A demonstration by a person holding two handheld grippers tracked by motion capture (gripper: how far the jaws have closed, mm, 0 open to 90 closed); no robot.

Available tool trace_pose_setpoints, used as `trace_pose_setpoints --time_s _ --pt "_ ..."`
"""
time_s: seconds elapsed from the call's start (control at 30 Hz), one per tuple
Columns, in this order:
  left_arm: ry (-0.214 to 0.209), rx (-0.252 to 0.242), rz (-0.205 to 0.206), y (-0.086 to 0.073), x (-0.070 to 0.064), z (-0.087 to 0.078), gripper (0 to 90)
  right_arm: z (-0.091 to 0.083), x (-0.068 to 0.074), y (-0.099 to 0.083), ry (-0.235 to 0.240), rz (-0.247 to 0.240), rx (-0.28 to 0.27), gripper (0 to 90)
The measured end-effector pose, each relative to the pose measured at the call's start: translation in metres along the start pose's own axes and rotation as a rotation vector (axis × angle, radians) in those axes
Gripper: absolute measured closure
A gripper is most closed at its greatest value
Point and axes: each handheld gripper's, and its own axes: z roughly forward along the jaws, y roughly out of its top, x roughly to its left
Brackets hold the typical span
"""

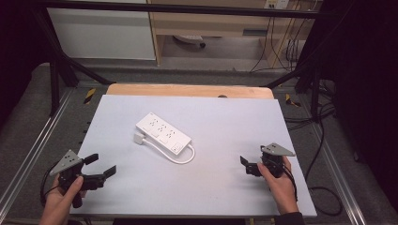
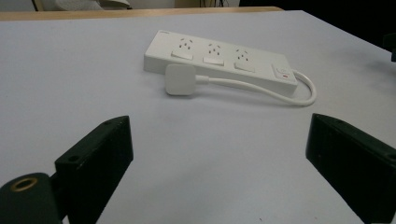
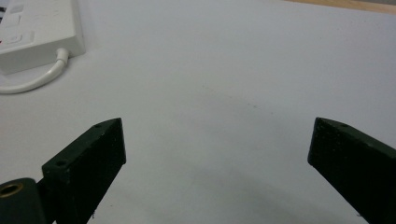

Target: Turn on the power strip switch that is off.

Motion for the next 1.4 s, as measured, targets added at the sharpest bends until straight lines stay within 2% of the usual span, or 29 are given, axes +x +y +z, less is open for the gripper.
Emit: trace_pose_setpoints --time_s 0.13,0.3,0.33,0.4,0.7,0.73,0.77,0.87,1.03,1.17,1.4 --pt "-0.005 -0.002 0.001 0.000 0.001 -0.001 7.5 0.002 0.005 0.001 0.015 -0.033 0.004 3.9" --pt "-0.008 0.003 -0.004 0.001 0.001 -0.001 7.5 0.005 0.009 0.001 0.023 -0.051 0.027 3.7" --pt "-0.017 0.000 -0.017 0.001 0.001 -0.001 7.7 0.005 0.009 0.001 0.023 -0.052 0.031 3.7" --pt "-0.028 0.002 -0.014 0.001 0.000 -0.001 7.3 0.006 0.008 0.001 0.019 -0.047 0.043 3.5" --pt "0.004 0.016 -0.005 0.001 0.001 0.002 7.4 0.007 0.008 0.001 0.019 -0.039 0.064 3.4" --pt "0.001 0.019 -0.005 0.001 0.000 0.003 7.9 0.007 0.008 0.001 0.022 -0.037 0.064 3.2" --pt "-0.003 0.030 0.015 0.001 -0.003 0.005 8.3 0.007 0.008 0.001 0.026 -0.039 0.061 3.1" --pt "-0.015 0.037 0.013 0.002 -0.005 0.007 8.6 0.007 0.009 0.001 0.035 -0.042 0.060 3.1" --pt "0.001 0.025 0.027 0.007 -0.008 0.008 8.8 0.008 0.011 0.001 0.039 -0.050 0.071 3.2" --pt "-0.006 0.011 0.030 0.015 -0.015 0.005 8.7 0.008 0.009 0.003 0.020 -0.049 0.056 3.6" --pt "-0.017 0.003 0.040 0.024 -0.022 0.009 8.5 0.008 0.011 0.004 0.027 -0.059 0.058 3.6"
